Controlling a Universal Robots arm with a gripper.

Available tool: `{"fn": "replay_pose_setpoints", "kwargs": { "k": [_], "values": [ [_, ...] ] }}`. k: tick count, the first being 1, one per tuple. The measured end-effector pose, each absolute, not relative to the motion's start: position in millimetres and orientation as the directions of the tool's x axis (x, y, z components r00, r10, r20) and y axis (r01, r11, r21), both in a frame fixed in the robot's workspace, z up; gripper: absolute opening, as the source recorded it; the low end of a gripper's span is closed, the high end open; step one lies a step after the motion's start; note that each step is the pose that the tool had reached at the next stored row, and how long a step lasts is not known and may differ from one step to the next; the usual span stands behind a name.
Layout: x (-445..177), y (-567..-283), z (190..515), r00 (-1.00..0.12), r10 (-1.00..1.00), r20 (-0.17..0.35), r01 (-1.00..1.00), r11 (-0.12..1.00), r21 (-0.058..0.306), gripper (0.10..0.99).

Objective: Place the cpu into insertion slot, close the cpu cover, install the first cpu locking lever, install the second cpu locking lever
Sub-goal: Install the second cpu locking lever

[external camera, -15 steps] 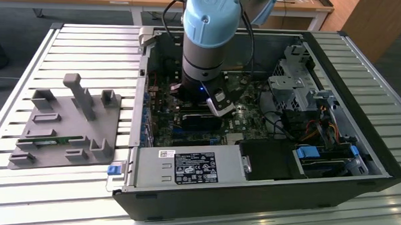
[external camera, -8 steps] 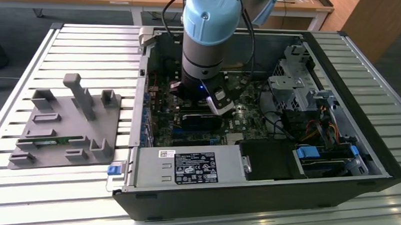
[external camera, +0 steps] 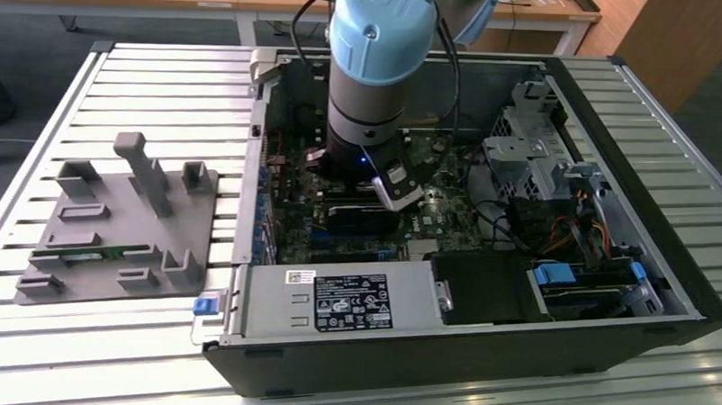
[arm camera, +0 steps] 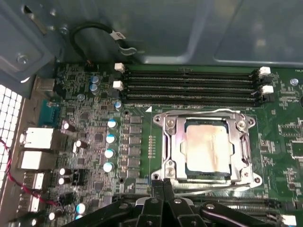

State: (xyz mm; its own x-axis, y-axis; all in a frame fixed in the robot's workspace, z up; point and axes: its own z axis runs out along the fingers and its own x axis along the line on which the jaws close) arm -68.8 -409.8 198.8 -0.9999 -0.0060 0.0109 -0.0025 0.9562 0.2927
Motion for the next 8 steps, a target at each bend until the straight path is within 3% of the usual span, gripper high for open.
{"fn": "replay_pose_setpoints", "kwargs": {
  "k": [8],
  "values": [
    [-68.9, -412.4, 197.6, -1.0, -0.006, 0.011, -0.002, 0.94, 0.34, 0.106]
  ]
}}
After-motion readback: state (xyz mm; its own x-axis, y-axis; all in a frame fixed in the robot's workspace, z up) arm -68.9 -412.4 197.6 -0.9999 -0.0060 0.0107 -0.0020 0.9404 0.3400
